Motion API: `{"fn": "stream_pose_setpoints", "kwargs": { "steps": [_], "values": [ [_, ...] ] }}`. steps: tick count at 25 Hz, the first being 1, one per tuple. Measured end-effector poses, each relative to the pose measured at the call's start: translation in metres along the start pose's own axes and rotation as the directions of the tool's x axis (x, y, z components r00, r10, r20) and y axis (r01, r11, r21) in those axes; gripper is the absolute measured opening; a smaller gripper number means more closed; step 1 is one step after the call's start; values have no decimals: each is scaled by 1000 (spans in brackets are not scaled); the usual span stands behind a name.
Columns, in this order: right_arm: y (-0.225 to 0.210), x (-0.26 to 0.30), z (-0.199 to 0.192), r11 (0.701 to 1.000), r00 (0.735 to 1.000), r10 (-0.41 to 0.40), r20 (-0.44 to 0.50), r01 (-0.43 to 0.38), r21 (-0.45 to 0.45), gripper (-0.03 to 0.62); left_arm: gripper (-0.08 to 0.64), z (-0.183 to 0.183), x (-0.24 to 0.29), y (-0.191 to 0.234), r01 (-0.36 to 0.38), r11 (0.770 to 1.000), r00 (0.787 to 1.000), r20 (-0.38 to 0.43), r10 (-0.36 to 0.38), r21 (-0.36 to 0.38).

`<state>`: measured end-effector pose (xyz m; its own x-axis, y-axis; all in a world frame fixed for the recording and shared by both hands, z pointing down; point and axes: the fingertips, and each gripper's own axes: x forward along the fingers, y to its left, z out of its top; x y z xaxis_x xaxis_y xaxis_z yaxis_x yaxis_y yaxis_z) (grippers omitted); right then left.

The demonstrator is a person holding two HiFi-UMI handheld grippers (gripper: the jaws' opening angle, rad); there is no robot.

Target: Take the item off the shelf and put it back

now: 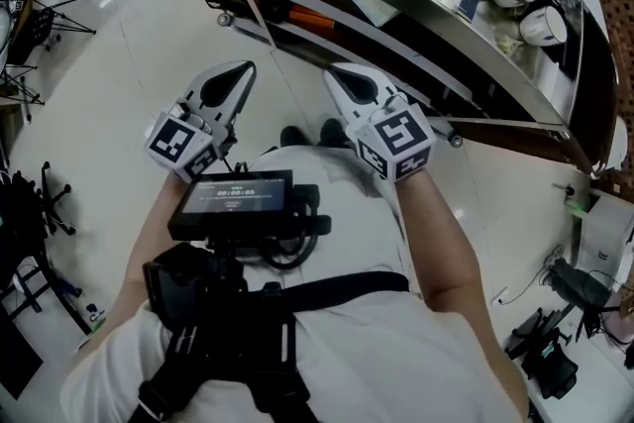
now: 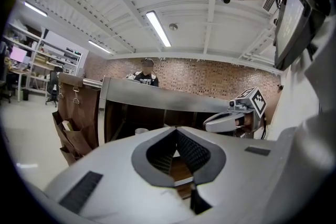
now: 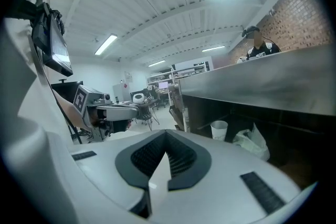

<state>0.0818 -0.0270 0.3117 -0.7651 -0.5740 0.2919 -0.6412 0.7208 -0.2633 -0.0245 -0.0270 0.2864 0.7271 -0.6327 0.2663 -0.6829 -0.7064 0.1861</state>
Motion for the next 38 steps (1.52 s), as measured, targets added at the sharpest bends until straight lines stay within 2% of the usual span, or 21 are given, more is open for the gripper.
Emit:
{"fn": "stream_pose_setpoints", "kwargs": {
  "steps": [4,11,18,21,25,28,31,33,38],
  "values": [
    [-4,6,-1,999,999,32,-1,-32,5,8,2,5,4,1,-34,999,999,8,34,2],
    [-7,17,7,995,996,85,-14,-85,-42,8,2,1,9,1,-77,997,997,10,77,-9],
    [-17,28,-6,994,993,97,-70,-99,-37,8,2,-15,11,5,-125,991,992,6,125,-58],
    [-16,38,-12,995,992,89,-92,-92,-26,8,2,-33,3,19,-158,986,987,-25,157,-60],
    [-16,49,-11,992,989,124,-78,-125,-8,8,2,-41,5,25,-154,987,988,-8,153,-54],
    [-16,57,-12,989,987,145,-75,-147,-12,8,2,-41,10,22,-165,982,986,-29,163,-88],
    [-25,66,-20,993,990,114,-84,-114,4,8,2,-55,8,29,-185,979,982,-41,182,-83],
    [-37,73,-29,998,994,62,-88,-61,9,9,2,-66,6,33,-197,977,980,-56,193,-80],
    [-71,89,-50,996,986,-82,-142,87,25,17,2,-80,9,24,-179,974,983,-62,172,-142]
  ]
}}
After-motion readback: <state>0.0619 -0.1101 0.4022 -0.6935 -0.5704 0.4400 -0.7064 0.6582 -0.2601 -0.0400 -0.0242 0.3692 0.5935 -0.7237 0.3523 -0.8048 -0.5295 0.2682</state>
